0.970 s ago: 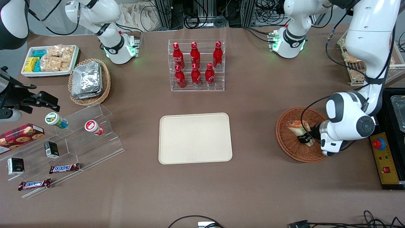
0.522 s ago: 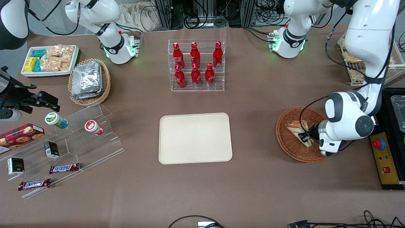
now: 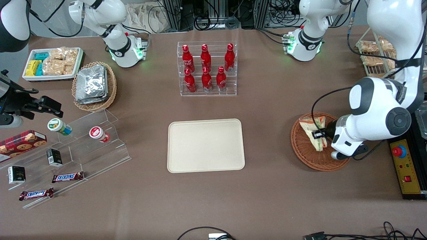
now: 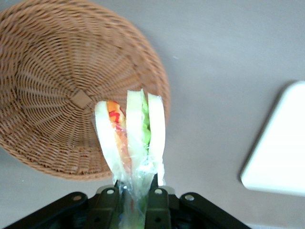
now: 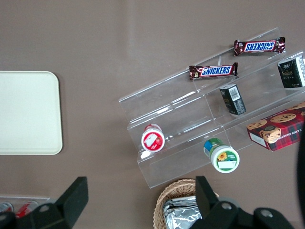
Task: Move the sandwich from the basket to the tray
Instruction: 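Carry the sandwich over the cream tray and lower it onto the tray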
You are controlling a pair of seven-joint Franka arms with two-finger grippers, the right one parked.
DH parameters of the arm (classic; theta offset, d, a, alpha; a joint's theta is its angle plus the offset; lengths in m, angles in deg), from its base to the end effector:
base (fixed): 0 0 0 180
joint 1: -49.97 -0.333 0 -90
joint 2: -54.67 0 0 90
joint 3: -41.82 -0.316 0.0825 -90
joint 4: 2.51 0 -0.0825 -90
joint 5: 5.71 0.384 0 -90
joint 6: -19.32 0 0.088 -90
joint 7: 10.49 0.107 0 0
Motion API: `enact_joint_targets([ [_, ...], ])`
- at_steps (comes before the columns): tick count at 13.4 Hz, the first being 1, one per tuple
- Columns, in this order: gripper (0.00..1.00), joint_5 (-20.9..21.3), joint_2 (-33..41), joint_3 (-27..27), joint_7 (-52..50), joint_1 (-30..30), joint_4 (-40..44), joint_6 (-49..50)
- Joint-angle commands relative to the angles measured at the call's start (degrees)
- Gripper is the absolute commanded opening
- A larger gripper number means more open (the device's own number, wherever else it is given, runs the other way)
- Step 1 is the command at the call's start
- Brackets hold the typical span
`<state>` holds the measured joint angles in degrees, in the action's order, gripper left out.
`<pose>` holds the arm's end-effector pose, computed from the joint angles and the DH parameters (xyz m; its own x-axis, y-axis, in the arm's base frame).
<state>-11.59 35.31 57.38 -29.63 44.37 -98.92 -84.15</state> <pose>0.6186 -0.1023 0.3960 0.9510 0.1791 -0.2522 0.2106 -0.9720 0.1039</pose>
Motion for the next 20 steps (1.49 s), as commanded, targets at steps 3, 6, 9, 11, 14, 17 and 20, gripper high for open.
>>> enact_joint_targets([
  [3, 0.04, -0.3, -6.2, 1.1, 0.7, 8.8, 10.4, 3.8],
  [6, 0.04, -0.4, -11.1, 1.1, -6.6, 14.8, 16.0, 2.8],
  [9, 0.08, -0.3, -16.5, 1.0, -13.8, 20.6, 21.3, 2.0],
  [11, 0.08, 1.0, -18.5, 0.9, -16.6, 23.3, 21.2, -2.0],
  [14, 0.08, 5.3, -22.9, 0.8, -18.8, 26.9, 21.0, -6.6],
  [17, 0.11, 8.5, -26.2, 0.8, -22.0, 28.7, 20.8, -9.9],
  [20, 0.12, 11.3, -29.1, 0.8, -23.7, 30.4, 20.8, -13.9],
])
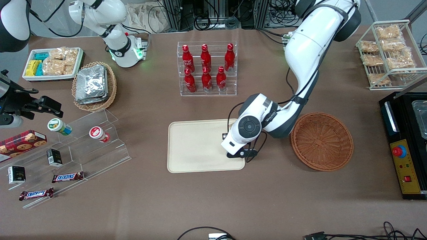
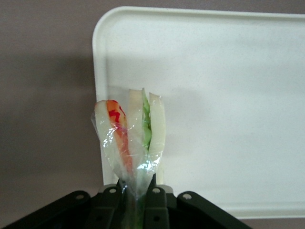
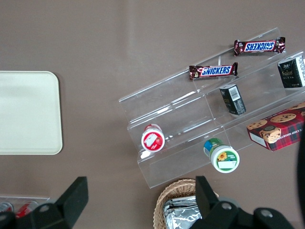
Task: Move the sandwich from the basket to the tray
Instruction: 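Carry the sandwich over the cream tray and lower it onto the tray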
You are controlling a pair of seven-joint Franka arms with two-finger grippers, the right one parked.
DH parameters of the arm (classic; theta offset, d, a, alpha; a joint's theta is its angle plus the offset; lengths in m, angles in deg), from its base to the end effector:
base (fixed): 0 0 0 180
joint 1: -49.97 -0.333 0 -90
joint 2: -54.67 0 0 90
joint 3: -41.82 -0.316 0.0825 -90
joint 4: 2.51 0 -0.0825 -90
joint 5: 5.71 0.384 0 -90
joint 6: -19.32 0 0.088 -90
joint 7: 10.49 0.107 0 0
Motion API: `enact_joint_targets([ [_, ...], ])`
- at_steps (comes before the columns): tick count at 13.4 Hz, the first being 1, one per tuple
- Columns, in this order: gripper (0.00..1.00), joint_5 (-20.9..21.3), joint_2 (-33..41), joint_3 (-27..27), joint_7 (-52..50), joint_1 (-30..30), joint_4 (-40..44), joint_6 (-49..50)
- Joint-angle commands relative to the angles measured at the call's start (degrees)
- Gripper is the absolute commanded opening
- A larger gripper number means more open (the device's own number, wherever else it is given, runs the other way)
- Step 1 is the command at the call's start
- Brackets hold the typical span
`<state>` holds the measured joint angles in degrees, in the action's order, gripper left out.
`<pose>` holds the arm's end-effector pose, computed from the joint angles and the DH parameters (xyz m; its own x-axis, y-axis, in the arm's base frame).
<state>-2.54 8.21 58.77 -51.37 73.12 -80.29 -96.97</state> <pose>0.5839 -0.4290 0.2424 0.9800 0.0564 -0.1909 0.0678 -0.9962 0.0539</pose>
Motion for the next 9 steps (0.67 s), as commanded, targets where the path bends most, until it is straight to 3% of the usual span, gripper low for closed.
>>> enact_joint_targets([
  [1, 0.12, 3.9, -2.7, -0.6, -2.7, 1.9, 2.0, -2.0],
  [2, 0.13, 4.6, -3.2, -0.6, -3.1, 2.0, 2.0, -2.2],
  [6, 0.32, 6.3, -3.2, -0.6, 2.1, 1.7, 2.0, -2.0],
  [7, 0.5, 6.1, -3.2, -0.6, 2.5, 1.7, 2.0, -2.1],
  [8, 0.92, 6.1, -3.2, -0.6, 2.2, 1.7, 2.1, -2.1],
  [9, 1.0, 6.0, -3.2, -0.6, 1.9, 1.7, 2.1, -2.1],
])
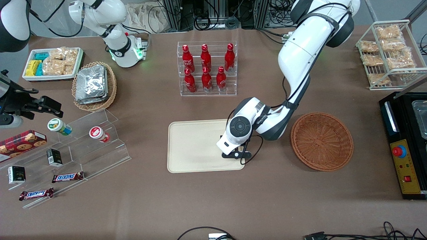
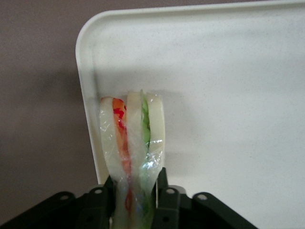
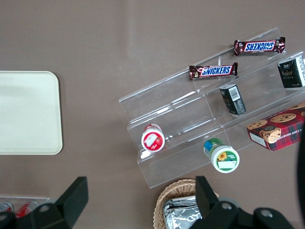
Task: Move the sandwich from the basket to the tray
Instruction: 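Open the left gripper to release the sandwich and raise it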
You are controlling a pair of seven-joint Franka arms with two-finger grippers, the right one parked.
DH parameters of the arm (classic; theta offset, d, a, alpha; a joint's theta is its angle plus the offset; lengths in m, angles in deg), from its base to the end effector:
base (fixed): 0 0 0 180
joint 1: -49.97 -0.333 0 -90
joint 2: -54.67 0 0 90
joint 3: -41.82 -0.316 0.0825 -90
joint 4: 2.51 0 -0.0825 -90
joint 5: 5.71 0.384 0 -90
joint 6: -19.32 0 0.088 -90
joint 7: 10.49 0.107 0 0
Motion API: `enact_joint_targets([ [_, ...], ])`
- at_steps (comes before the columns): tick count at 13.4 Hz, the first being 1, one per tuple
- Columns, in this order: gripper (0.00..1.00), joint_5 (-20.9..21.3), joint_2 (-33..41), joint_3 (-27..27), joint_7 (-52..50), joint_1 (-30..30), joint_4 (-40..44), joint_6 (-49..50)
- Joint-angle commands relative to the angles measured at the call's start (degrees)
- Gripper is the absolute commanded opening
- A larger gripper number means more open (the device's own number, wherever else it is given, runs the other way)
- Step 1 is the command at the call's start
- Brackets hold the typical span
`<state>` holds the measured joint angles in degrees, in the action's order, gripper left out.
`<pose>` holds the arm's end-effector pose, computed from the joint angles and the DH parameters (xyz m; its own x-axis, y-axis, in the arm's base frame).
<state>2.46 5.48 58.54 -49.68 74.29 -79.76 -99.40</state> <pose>0.5814 -0.4367 0.2148 0.9897 -0.0229 -0.1416 -0.0208 -0.9996 0.0164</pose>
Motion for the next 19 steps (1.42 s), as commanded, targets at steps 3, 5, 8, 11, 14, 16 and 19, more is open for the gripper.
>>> enact_joint_targets([
  [3, 1.0, 0.4, 1.0, -0.3, 0.2, 0.2, 2.2, 1.9],
  [5, 1.0, -0.6, 4.1, -0.2, 0.3, -1.3, 2.6, 7.3],
  [8, 1.0, -4.1, 10.8, -0.3, 1.0, -4.9, 6.1, 20.0],
  [11, 1.0, -4.2, 18.0, -0.2, 3.4, -11.7, 5.8, 28.3],
  [14, 1.0, -4.0, 24.6, -0.4, 13.2, -18.4, 5.6, 39.4],
  [16, 1.0, -3.8, 28.6, -0.4, 19.5, -24.2, 5.5, 45.9],
  [19, 1.0, -3.2, 35.2, -0.6, 31.2, -30.5, 5.4, 51.5],
])
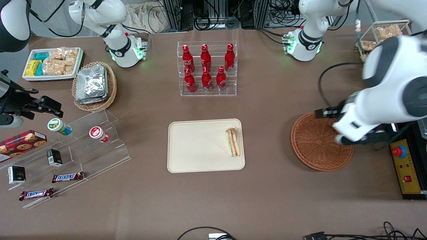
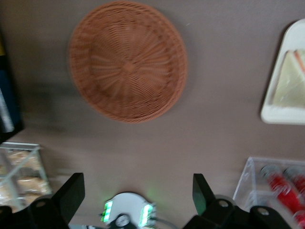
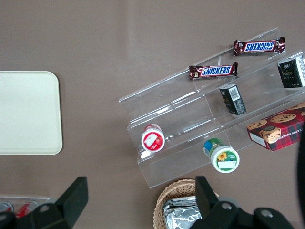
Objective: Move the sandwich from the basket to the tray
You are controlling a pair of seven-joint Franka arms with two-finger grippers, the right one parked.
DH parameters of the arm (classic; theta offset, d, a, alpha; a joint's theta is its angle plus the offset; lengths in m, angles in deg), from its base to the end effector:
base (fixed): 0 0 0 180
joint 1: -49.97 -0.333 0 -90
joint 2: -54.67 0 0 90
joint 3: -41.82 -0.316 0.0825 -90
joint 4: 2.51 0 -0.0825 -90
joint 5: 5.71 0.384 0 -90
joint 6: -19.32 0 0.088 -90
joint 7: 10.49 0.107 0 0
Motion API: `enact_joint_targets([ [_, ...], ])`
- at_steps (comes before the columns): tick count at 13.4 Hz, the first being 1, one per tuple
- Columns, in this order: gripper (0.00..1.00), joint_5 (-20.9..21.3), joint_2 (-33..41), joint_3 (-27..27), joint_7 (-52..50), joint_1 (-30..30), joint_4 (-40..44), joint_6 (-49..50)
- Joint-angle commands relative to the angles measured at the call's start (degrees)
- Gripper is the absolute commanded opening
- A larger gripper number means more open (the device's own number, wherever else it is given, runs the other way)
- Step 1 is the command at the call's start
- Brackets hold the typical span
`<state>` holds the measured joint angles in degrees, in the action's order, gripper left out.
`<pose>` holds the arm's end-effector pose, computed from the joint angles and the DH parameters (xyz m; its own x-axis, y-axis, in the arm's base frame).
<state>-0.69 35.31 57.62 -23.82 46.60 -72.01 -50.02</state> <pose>0.6035 -0.0900 0.5694 0.9481 0.0428 -0.3150 0.0212 -0.9972 -0.0717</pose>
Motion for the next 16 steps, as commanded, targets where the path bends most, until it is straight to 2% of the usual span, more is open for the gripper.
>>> enact_joint_targets([
  [1, 1.0, 0.0, 7.1, 0.4, 6.4, -4.2, -2.9, 3.1],
  [9, 1.0, -0.9, 14.7, 0.4, 7.0, -6.0, -17.0, -0.2],
  [12, 1.0, -1.2, 21.8, 0.5, 6.9, -5.7, -27.6, -10.6],
  [15, 1.0, -2.2, 22.2, 0.0, 6.7, -3.8, -27.5, -13.5],
  [16, 1.0, -2.3, 21.9, -2.4, 6.7, -1.7, -26.7, -13.6],
])
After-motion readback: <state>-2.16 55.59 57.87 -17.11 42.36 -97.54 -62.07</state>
